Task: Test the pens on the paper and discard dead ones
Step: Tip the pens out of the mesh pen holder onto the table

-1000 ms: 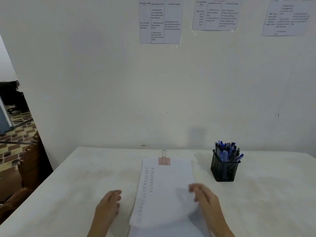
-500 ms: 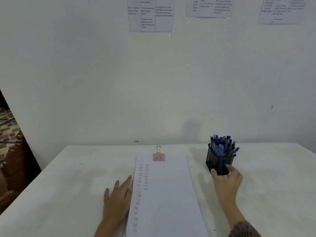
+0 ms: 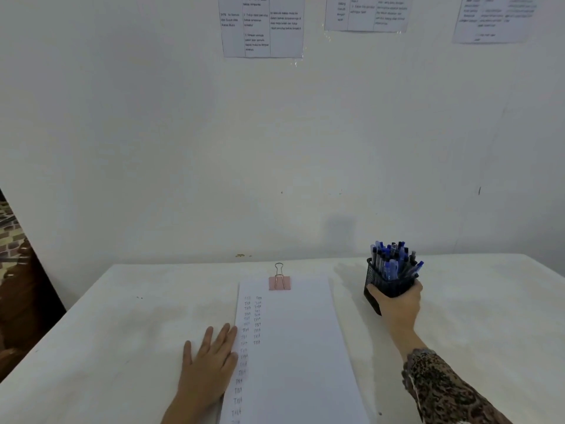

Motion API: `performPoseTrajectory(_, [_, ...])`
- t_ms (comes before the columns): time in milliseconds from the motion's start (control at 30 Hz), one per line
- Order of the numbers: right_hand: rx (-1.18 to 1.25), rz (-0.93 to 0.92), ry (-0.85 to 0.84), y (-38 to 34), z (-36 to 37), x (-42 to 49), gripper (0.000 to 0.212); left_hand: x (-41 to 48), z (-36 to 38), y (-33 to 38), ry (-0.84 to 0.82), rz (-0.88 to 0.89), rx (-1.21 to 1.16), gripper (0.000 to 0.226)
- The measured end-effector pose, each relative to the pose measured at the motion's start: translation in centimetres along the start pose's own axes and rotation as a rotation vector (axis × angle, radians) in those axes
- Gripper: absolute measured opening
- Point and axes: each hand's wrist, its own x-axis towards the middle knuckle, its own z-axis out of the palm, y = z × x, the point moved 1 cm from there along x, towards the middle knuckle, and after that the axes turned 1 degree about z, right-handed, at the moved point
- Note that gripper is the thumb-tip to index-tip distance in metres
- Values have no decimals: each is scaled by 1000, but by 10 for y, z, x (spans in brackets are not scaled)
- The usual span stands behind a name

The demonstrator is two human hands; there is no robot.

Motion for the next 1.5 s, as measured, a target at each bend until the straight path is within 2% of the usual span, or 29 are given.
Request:
performPoseTrajectory(33, [1, -4, -23, 0, -2, -1, 80, 1, 0, -1, -32, 3, 14, 96])
performPoseTrajectory(133, [-25, -42, -96, -7, -10, -2, 79, 2, -4, 0, -91, -2, 15, 60])
performPoseTrajectory(167, [-42, -60, -125, -10, -14, -2, 78, 2, -3, 1, -86, -5, 3, 60])
performPoseTrajectory(267, [-130, -119, -239, -21, -23, 2, 79, -3, 2, 7, 9, -11, 23, 94])
performPoseTrajectory(300, [-176, -128, -270, -23, -26, 5, 82, -4, 5, 7, 56, -15, 20, 96])
performPoseTrajectory(400, [-376, -159, -357, -29, -34, 20, 86, -5, 9, 7, 116, -18, -57, 96])
performPoseTrajectory(533, [-716, -270, -567, -39, -38, 37, 92, -4, 14, 4, 172, 1, -76, 92])
performPoseTrajectory(700, [-1062, -389, -758, -37, -40, 47, 96, -4, 13, 4, 173, 13, -59, 97])
performPoseTrajectory(900, [-1264, -492, -839, -45, -45, 53, 99, -4, 14, 4, 165, 5, -10, 97])
performPoseTrajectory(1067, [-1318, -526, -916, -59, -45, 55, 104, -4, 13, 5, 139, -13, 4, 82])
performPoseTrajectory(1133, [-1320, -528, -940, -62, -42, 53, 105, -4, 12, 6, 138, -12, -2, 86])
performPoseTrajectory(1267, [-1340, -561, -938, -64, -36, 49, 103, -5, 11, 7, 129, -15, 4, 82])
performPoseTrajectory(1367, [-1358, -557, -936, -63, -35, 50, 102, -6, 12, 7, 143, -11, 21, 96])
performPoseTrajectory(1500, [-1303, -473, -861, -60, -34, 55, 99, -6, 13, 6, 161, -9, -12, 97])
